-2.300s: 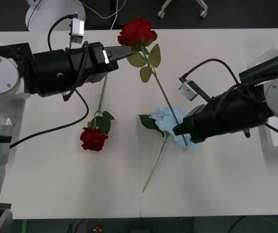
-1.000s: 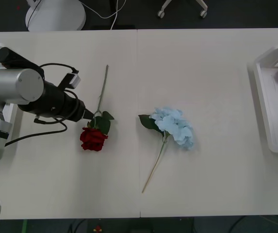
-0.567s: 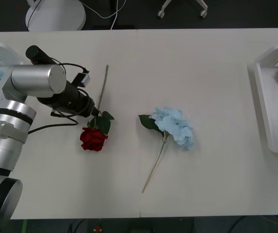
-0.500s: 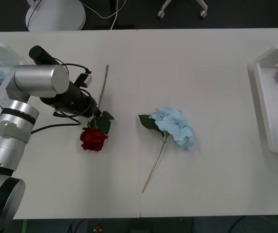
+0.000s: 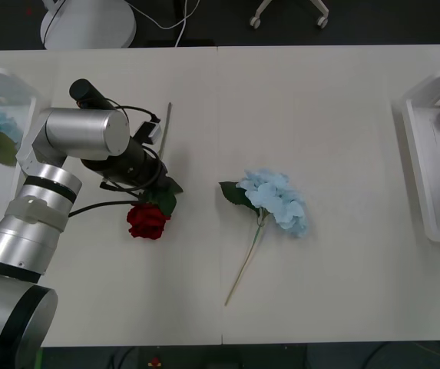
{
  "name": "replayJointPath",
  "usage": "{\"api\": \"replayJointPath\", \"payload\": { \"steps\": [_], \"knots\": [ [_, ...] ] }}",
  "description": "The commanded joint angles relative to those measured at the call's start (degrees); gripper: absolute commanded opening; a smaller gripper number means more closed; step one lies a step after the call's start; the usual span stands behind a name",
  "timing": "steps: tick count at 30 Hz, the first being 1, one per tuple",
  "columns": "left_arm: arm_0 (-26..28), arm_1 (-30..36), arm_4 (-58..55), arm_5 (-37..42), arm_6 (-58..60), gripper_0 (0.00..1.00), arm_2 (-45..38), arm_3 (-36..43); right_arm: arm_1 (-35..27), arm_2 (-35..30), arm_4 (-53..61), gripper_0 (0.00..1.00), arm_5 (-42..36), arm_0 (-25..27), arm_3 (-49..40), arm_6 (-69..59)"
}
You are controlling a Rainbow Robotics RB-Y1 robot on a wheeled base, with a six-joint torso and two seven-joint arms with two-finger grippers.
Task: Put the red flowers into the right box and the blue flowers into the left box
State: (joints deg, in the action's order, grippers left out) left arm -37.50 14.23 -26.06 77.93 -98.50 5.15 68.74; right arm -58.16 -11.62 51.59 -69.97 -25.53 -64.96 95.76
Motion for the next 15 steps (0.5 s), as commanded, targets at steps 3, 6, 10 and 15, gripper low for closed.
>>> {"api": "replayJointPath", "payload": {
  "steps": [3, 6, 10, 15],
  "knots": [
    [4.81, -0.08, 1.10, -2.61, -0.64, 0.62, 2.15, 5.80, -2.13, 3.45, 3.70, 0.86, -7.29, -2.07, -14.75, -7.17],
    [7.18, 0.27, 1.36, -3.05, -0.73, 0.40, 2.23, 7.99, -2.13, 6.87, 4.75, 0.88, -9.92, -1.98, -21.17, -18.51],
    [8.76, 0.80, 1.27, -4.01, -0.29, 0.00, 3.55, 8.96, -2.13, 13.11, 5.10, 0.92, -12.12, -1.98, -31.19, -36.52],
    [8.85, 0.88, -0.84, -4.10, 2.96, 0.00, 3.29, 9.40, -2.05, 20.58, 5.63, 0.93, -11.95, -2.07, -40.51, -54.37]
  ]
}}
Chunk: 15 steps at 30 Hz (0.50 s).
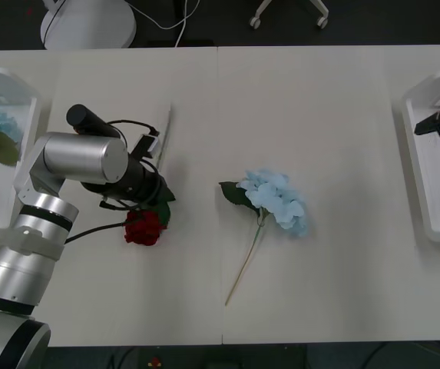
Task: Put the red flowers into the right box and the blue flowers into the left box
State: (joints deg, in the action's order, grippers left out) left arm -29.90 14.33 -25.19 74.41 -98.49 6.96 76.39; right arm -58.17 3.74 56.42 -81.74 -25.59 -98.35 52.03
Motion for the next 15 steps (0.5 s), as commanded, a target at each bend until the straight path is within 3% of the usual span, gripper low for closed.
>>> {"api": "replayJointPath", "payload": {
  "steps": [1, 9, 15],
  "knots": [
    [1.25, 0.88, -3.02, -0.49, 5.77, 0.00, 1.47, 2.45, -2.04, 7.07, 0.71, 0.93, -0.09, -1.92, -9.23, -13.97],
    [1.25, 4.04, -15.77, 3.29, 26.95, 0.00, -1.60, 9.74, -1.95, 19.46, -3.95, 0.93, 1.93, -1.92, -22.94, -36.03],
    [1.16, 7.03, -24.82, 8.12, 50.51, 0.00, -8.02, 16.69, 3.24, 25.35, -11.60, 0.94, 0.09, -1.83, -29.62, -46.93]
  ]
}}
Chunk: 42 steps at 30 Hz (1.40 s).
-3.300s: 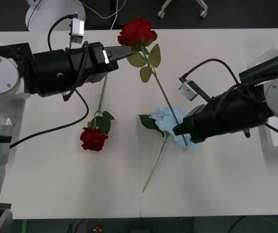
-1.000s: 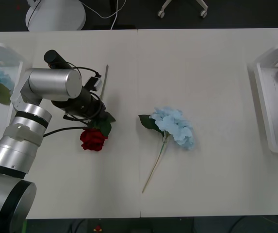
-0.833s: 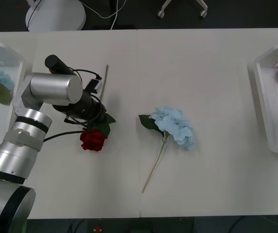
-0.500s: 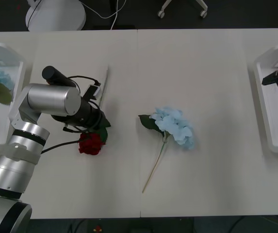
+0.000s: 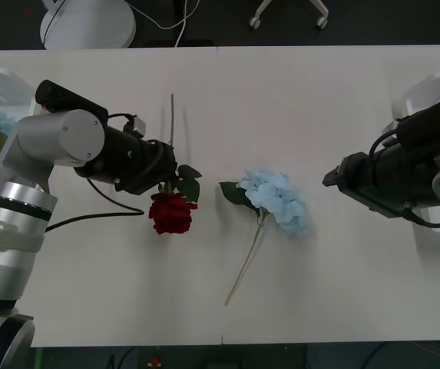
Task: Put the red flowers into the right box and the blue flowers into the left box
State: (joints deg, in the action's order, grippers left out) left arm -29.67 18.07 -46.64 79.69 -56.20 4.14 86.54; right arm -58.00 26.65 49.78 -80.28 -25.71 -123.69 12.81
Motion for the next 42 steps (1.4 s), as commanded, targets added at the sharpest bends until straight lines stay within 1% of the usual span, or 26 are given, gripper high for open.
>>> {"api": "replayJointPath", "payload": {
  "steps": [1, 3, 4, 6, 9, 14, 18, 23, 27, 28, 31, 34, 37, 38, 39, 41, 42],
  "knots": [
    [0.93, 3.64, -3.72, 3.28, 10.59, 0.00, -5.46, 7.15, 3.86, 3.14, -5.92, 0.94, -1.81, -1.80, -4.54, -8.51],
    [1.02, 4.69, -3.81, 3.98, 21.57, 0.00, -5.72, 10.14, 6.76, 5.96, -10.58, 0.95, -2.86, -1.80, -5.07, -11.14],
    [1.02, 5.04, -3.63, 3.98, 24.47, 0.00, -5.72, 10.67, 7.46, 6.66, -11.72, 0.95, -3.04, -1.80, -5.16, -11.76],
    [0.93, 6.01, -2.75, 3.98, 36.34, 0.00, -5.72, 12.60, 10.45, 9.65, -15.76, 0.95, -3.12, -1.80, -4.54, -13.25],
    [0.75, 6.98, -0.64, 4.95, 47.32, 0.00, -5.64, 13.39, 13.79, 13.34, -20.69, 0.95, -3.12, -1.80, -3.31, -13.52],
    [-0.57, 7.15, 3.66, 11.01, 58.57, 0.00, -3.97, 13.30, 17.74, 17.64, -25.43, 0.96, -2.95, -1.80, -0.85, -13.69],
    [-2.94, 6.54, 6.92, 15.23, 68.51, 0.00, -0.36, 13.30, 19.32, 18.00, -25.69, 0.97, -3.04, -1.71, 0.03, -13.25],
    [-5.93, 4.87, 10.08, 14.61, 82.04, 0.00, 3.33, 12.07, 18.27, 17.64, -24.46, 0.98, -2.33, -1.80, 0.03, -12.29],
    [-9.44, 3.90, 11.13, 8.99, 92.15, 0.00, 6.05, 7.42, 13.96, 15.36, -20.16, 0.98, 0.21, -1.80, -0.76, -8.42],
    [-10.58, 3.72, 12.01, 6.35, 95.14, 0.00, 6.93, 5.22, 12.21, 13.69, -17.52, 0.98, 1.01, -1.62, -0.94, -6.49],
    [-11.64, 3.11, 14.21, 1.61, 98.13, 0.00, 8.34, 1.53, 9.13, 9.56, -12.42, 0.98, 2.15, -0.74, -1.02, -2.36],
    [-11.64, 2.93, 14.65, -1.73, 97.77, 0.00, 8.60, -1.46, 7.64, 6.04, -8.56, 0.98, 2.59, 1.02, -1.82, 0.90],
    [-11.64, 3.02, 15.09, -3.32, 97.25, 0.01, 8.60, -2.87, 7.81, 6.22, -9.26, 0.99, 2.50, 1.81, -2.87, 1.07],
    [-11.64, 3.02, 15.44, -3.32, 97.07, 0.18, 8.60, -2.96, 8.43, 7.01, -10.14, 0.99, 2.24, 1.81, -2.87, 0.81],
    [-11.55, 3.11, 15.53, -3.32, 96.89, 0.34, 8.60, -2.96, 8.69, 7.54, -10.75, 0.99, 2.15, 1.81, -2.96, 0.72],
    [-11.55, 3.20, 15.97, -3.32, 96.37, 0.78, 8.60, -2.96, 10.62, 9.56, -14.36, 0.99, 1.09, 1.81, -2.96, 0.02],
    [-11.55, 3.20, 15.97, -3.32, 96.10, 0.88, 8.60, -2.96, 11.50, 10.26, -15.68, 0.99, 0.57, 1.81, -2.96, -0.69]
  ]
}}
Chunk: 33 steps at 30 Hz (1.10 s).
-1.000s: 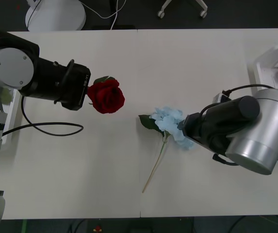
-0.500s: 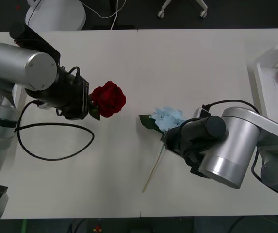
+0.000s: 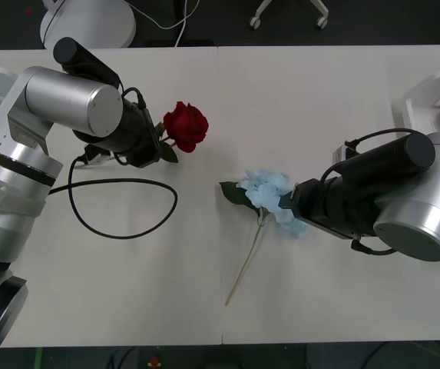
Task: Put the red flowers into the right box and the blue flowers into the left box
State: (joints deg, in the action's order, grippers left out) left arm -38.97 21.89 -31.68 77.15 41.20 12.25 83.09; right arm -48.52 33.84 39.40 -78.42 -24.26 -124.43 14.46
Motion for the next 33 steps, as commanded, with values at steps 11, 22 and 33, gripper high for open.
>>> {"api": "replayJointPath", "payload": {
  "steps": [11, 22, 33],
  "knots": [
    [-1.46, 0.69, 0.57, 7.49, -13.60, 1.00, -0.83, 5.77, 13.28, 7.91, -15.67, 0.99, -6.57, -0.44, 1.47, -5.94],
    [2.85, 2.71, 0.39, 18.57, -66.60, 1.00, -9.79, 14.38, 20.31, 17.75, -24.90, 0.99, -1.91, -4.31, 15.88, -5.32],
    [3.20, 3.07, 5.93, 15.05, -118.28, 1.00, -11.02, 14.30, 26.29, 18.19, -26.48, 0.99, -1.82, -6.68, 23.97, -4.62]
  ]
}}
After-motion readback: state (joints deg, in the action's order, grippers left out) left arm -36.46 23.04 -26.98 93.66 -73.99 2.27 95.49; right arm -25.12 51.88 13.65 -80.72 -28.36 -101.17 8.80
